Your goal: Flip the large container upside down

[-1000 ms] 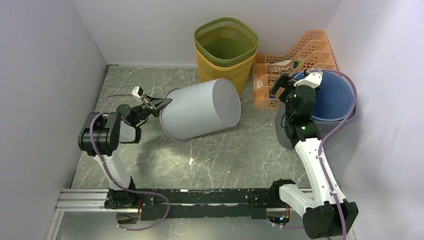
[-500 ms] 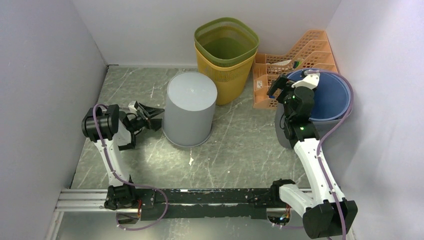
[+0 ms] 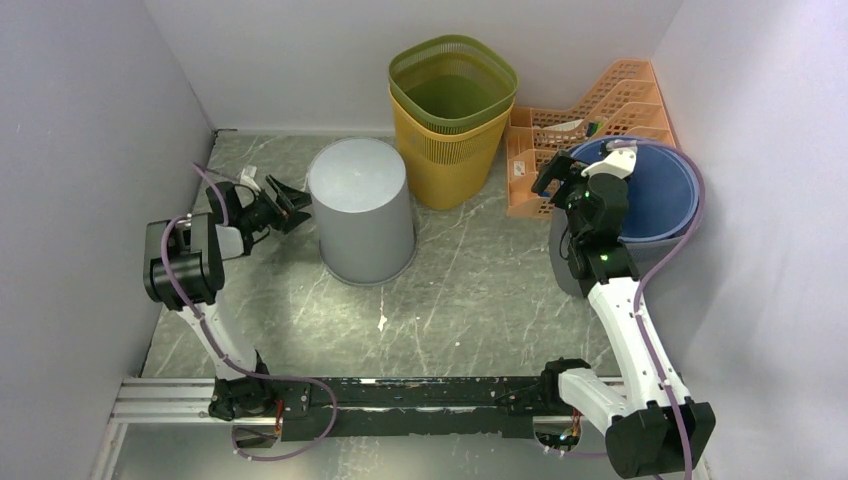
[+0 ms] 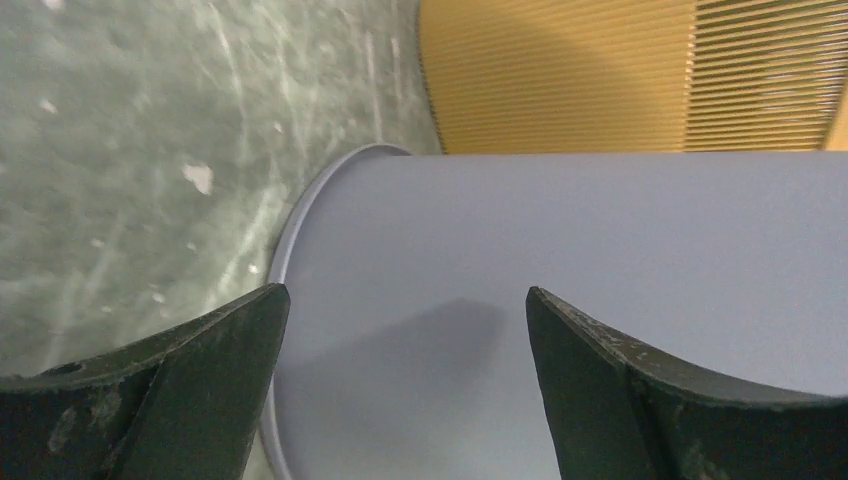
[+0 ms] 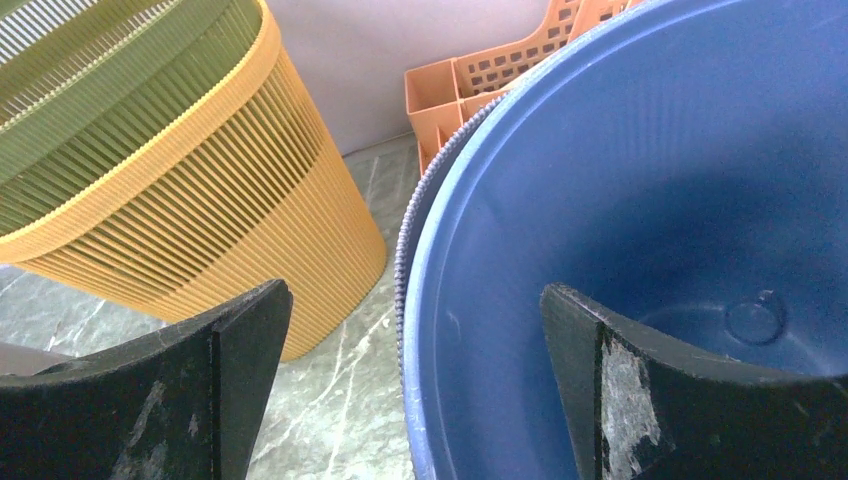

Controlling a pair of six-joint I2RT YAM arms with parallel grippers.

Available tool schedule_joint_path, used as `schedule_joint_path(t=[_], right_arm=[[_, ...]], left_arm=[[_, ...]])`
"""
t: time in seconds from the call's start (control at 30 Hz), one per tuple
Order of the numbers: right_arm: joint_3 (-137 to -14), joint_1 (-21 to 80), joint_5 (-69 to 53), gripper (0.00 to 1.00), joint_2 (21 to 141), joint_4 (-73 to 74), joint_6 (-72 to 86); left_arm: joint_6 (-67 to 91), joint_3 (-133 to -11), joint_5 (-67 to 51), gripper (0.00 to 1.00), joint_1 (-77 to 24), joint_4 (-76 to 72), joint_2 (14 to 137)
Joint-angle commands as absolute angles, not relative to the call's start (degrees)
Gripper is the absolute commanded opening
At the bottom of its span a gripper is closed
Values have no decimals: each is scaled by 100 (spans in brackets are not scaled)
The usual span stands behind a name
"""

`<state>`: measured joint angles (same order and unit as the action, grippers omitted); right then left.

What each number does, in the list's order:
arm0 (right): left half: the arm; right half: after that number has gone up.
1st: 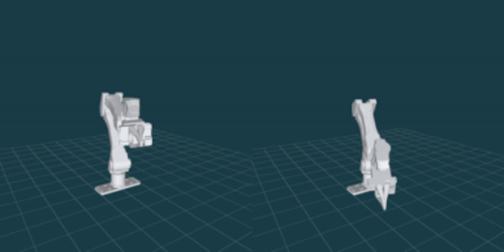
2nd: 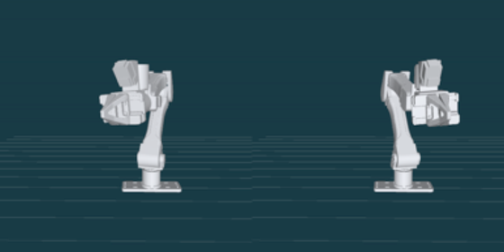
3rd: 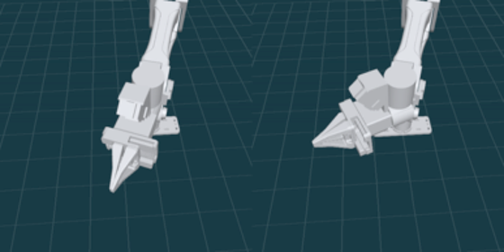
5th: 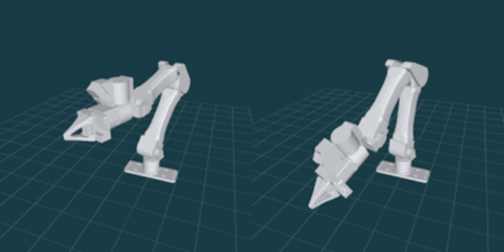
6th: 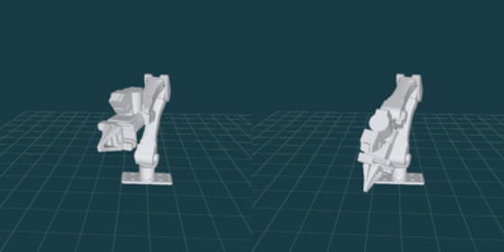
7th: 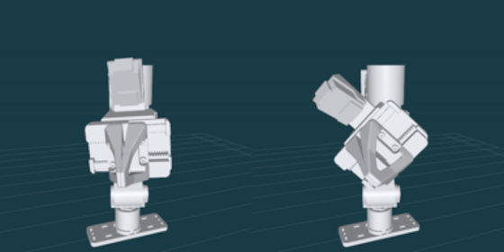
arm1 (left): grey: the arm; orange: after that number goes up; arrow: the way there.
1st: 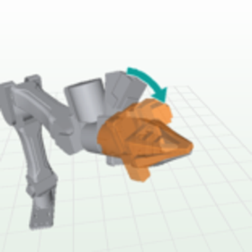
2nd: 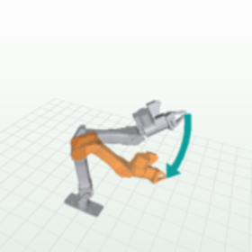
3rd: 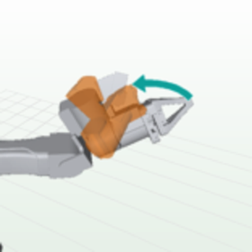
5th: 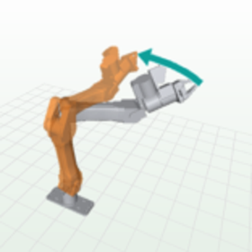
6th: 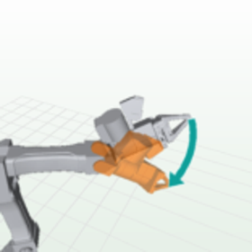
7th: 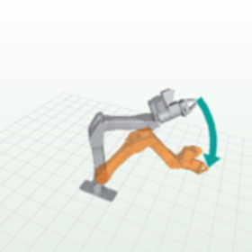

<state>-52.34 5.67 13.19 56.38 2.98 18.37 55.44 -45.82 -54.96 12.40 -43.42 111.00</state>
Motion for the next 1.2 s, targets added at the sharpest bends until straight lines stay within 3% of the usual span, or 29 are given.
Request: schedule_joint_path(t=[0.0, 0.2, 0.43, 0.6, 0.83, 0.93, 1.17], right_arm=[[-4992, 550, 1188, 98, 5707, 1103, 1887], [-5093, 562, 1176, 98, 5626, 1197, 1763], [-5491, 560, 1160, 100, 5389, 1408, 1609], [-5833, 560, 1307, 100, 5363, 1336, 1621], [-6171, 562, 1760, 100, 5541, 1027, 1433], [-6317, 555, 1770, 100, 5537, 924, 1390], [-6764, 568, 1518, 100, 5372, 1112, 1365]], left_arm=[[3509, -5049, -4670, 100, 1279, -1411, 10703], [2911, -5306, -3576, 99, 1103, -176, 10255], [2118, -6136, -2810, 99, 1024, 1514, 8604], [1736, -6806, -3155, 100, 1005, 2291, 7561], [2531, -7089, -4422, 100, 873, 1205, 6447], [2793, -7124, -4711, 99, 369, 717, 6348], [1835, -7600, -3580, 95, -2337, 1382, 6792]])
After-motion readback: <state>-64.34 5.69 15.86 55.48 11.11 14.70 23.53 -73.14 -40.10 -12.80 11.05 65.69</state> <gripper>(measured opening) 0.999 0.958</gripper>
